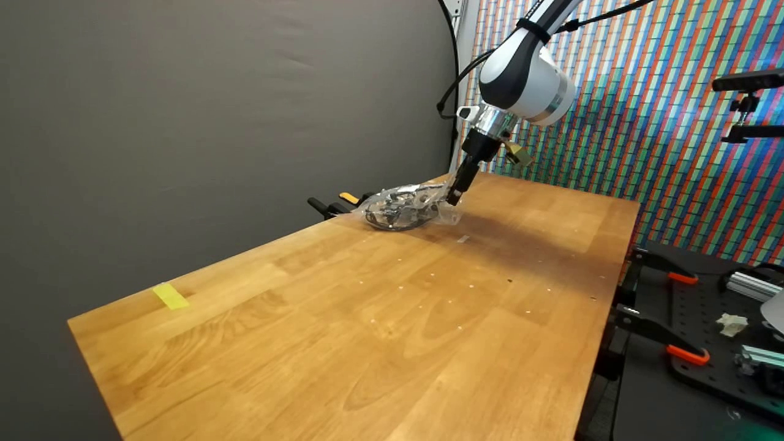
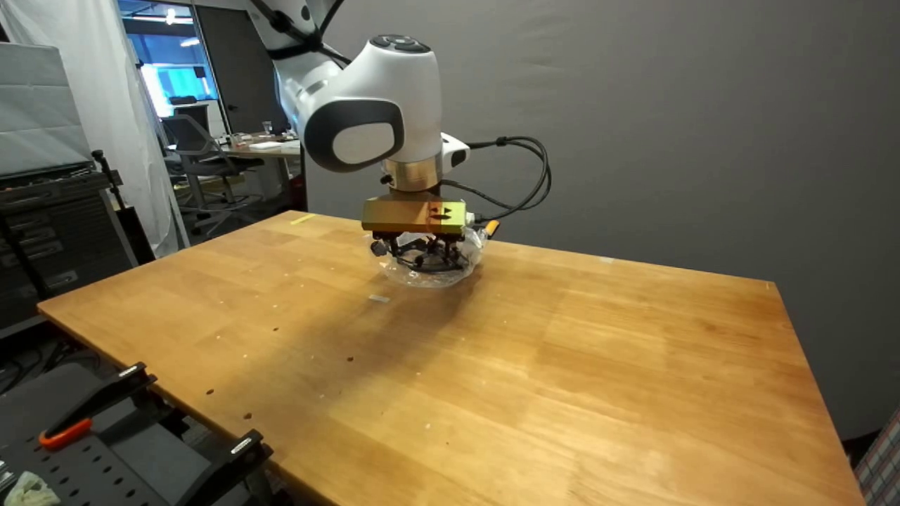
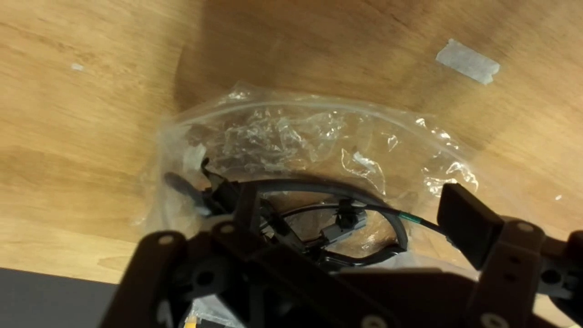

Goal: Take the cable from the plastic and put it on the table

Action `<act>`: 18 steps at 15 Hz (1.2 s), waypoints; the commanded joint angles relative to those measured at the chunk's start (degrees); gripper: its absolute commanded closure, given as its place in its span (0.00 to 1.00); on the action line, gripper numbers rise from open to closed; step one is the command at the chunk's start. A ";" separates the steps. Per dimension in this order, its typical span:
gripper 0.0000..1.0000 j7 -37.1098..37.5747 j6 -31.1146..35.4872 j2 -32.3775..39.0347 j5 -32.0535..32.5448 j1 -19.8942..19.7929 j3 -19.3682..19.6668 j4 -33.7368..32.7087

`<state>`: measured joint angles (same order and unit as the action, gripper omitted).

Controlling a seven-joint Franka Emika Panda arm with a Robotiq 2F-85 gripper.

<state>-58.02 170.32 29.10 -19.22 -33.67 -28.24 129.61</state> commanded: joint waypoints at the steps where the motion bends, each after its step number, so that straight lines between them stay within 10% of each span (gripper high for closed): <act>1: 0.00 1.43 0.84 -1.90 2.17 1.00 2.10 1.19; 18: 0.00 2.42 0.72 -5.45 3.97 4.95 4.61 3.45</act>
<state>-57.09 170.12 25.10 -15.85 -30.62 -24.76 131.91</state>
